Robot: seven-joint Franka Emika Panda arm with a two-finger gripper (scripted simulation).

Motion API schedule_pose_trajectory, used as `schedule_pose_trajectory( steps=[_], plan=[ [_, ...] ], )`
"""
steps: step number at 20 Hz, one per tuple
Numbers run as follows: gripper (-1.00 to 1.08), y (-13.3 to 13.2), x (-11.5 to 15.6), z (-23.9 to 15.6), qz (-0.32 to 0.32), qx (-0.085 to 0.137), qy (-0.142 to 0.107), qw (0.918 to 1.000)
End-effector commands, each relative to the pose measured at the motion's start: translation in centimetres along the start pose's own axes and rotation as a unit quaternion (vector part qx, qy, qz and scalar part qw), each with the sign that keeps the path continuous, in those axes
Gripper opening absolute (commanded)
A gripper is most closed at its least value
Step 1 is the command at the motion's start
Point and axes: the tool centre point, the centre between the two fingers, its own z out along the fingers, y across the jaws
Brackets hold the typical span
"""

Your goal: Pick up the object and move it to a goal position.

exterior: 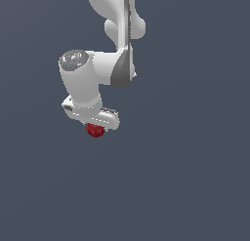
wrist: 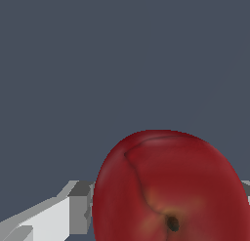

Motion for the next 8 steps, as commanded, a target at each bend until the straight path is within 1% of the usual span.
schedule_pose_trajectory(
  steps=[1, 4, 8],
  plan=[
    [-1.00, 0.94, 0.30, -0.77, -0.001, 0.000, 0.001, 1.0000],
    [-1.00, 1.37, 0.48, -1.04, -0.001, 0.000, 0.001, 1.0000],
    [-1.00, 1.09, 0.51, -0.86, -0.001, 0.000, 0.001, 1.0000]
  ],
)
